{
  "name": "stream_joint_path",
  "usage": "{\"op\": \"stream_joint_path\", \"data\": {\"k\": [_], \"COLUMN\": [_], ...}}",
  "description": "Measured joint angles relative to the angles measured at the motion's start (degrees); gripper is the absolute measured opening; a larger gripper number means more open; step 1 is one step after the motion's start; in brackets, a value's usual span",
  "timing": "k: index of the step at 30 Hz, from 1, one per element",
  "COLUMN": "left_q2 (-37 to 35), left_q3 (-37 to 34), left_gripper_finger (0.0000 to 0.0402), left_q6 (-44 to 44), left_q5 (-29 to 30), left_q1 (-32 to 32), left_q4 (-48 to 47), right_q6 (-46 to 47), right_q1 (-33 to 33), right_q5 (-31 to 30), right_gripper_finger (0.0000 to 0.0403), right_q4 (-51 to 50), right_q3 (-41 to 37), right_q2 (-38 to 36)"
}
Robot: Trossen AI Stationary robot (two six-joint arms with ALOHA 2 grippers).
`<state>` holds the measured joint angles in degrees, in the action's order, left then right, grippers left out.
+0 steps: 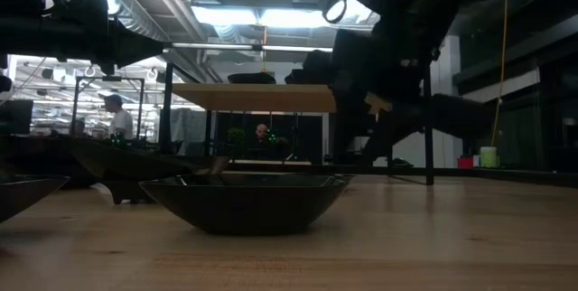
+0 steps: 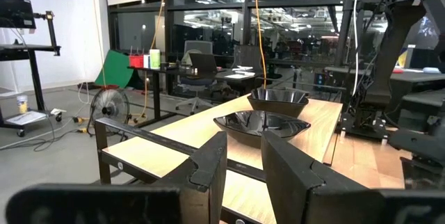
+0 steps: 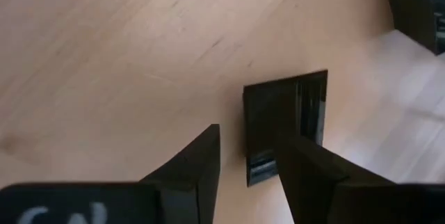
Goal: Pick & Place Mini shaped plates
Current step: Stack the square plate on top of the square plate on the shelf
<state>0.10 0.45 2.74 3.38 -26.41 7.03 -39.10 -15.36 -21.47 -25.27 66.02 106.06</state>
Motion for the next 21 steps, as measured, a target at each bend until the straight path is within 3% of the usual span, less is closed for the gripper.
{"op": "stream_joint_path", "data": {"k": [7, 21], "left_q2": [0.0, 0.0], "left_q3": [0.0, 0.0], "left_gripper_finger": [0.0086, 0.0086], "left_q6": [0.0, 0.0], "left_q5": [0.0, 0.0], "left_q1": [0.0, 0.0], "left_q4": [0.0, 0.0], "right_q6": [-0.3, -0.4], "right_q1": [0.5, 1.3], "right_q5": [-0.6, -1.4], "right_gripper_finger": [0.0131, 0.0065], "right_q4": [5.0, 8.3], "right_q3": [-3.1, -4.8], "right_q2": [0.0, 0.4]}}
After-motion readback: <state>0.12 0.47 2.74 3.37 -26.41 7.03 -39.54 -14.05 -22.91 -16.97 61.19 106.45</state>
